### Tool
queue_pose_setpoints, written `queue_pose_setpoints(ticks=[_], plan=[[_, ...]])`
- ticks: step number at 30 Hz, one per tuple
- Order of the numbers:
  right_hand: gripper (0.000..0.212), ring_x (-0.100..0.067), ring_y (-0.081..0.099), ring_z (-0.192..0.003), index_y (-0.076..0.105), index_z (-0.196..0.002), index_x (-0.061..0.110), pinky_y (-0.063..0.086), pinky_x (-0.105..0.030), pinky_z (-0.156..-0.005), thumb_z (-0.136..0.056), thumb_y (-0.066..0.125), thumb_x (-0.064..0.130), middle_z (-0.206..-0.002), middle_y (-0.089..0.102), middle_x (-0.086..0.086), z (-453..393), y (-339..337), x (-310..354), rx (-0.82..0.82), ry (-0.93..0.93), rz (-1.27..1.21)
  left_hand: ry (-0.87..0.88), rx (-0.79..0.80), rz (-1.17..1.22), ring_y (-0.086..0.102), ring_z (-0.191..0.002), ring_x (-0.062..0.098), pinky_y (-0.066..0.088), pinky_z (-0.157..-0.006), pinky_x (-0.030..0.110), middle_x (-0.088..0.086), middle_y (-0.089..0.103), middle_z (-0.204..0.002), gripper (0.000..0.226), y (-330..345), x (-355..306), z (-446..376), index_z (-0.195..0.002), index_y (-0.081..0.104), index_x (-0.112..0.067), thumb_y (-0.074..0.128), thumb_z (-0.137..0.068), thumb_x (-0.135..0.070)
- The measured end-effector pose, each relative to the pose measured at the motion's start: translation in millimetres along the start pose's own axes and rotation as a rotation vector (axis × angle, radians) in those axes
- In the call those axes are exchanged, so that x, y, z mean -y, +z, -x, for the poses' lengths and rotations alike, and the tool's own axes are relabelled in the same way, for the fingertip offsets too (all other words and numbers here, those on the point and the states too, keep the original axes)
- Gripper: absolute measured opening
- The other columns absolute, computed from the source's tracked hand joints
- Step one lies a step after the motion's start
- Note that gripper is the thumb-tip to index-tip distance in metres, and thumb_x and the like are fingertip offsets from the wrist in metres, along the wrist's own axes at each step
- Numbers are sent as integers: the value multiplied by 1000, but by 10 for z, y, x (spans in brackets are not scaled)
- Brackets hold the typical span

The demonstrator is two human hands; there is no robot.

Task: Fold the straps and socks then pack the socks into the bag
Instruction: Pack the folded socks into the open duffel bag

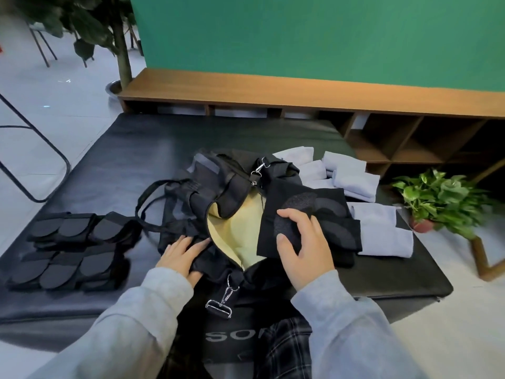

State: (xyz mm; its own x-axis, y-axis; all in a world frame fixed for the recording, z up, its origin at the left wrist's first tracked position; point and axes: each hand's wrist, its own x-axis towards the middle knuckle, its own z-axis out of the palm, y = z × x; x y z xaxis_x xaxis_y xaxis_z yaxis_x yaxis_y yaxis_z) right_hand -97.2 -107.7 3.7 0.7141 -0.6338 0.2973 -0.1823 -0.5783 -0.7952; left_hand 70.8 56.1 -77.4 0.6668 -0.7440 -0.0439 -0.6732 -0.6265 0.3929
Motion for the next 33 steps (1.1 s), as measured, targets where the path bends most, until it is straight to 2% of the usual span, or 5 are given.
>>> queue_pose_setpoints(ticks=[6, 10, 15, 23, 33], plan=[[30, 9, 48, -96, 52, -103, 43, 33, 0, -77, -79, 49, 26, -104, 54, 8, -27, -120, 22, -122, 42, -127, -5, 88, 387, 56, -115, 19, 36, -95, 9, 1, 63, -115, 47, -185, 69, 24, -93, 67, -37, 46, -65, -6], [33, 8, 48, -97, 51, -102, 45, 34, -1, -78, -88, 54, 15, -106, 54, 4, -52, -127, 1, -118, 52, -141, -92, -269, 421, 65, -70, 20, 50, -68, 24, -5, 67, -71, 54, -508, -112, -152, -64, 60, -36, 42, -76, 14], [34, 8, 48, -88, 51, -103, 45, 34, 0, -72, -86, 55, 16, -105, 50, 7, 0, -102, -5, -57, 65, -102, 181, -422, 303, 56, -88, 19, 41, -77, 19, -2, 56, -94, 15, -833, -751, -481, -91, 67, -18, 54, -83, -18], [41, 11, 47, -94, 47, -97, 54, 34, 1, -72, -86, 56, 15, -103, 49, 8, -7, -132, -47, -42, 77, -101, 65, 369, -810, -13, -143, 22, -9, -110, 56, -7, 7, -156, 54, -422, -1075, -949, -136, 40, -38, 43, -87, -59], [39, 19, 42, -94, 46, -99, 53, 31, 4, -72, -87, 56, 17, -108, 49, 9, 16, -113, -63, -11, 116, -82, -382, 349, -108, 37, -131, 30, 33, -107, 38, 12, 38, -144, 46, -287, -670, -903, -137, 43, -11, 54, -92, -18]])
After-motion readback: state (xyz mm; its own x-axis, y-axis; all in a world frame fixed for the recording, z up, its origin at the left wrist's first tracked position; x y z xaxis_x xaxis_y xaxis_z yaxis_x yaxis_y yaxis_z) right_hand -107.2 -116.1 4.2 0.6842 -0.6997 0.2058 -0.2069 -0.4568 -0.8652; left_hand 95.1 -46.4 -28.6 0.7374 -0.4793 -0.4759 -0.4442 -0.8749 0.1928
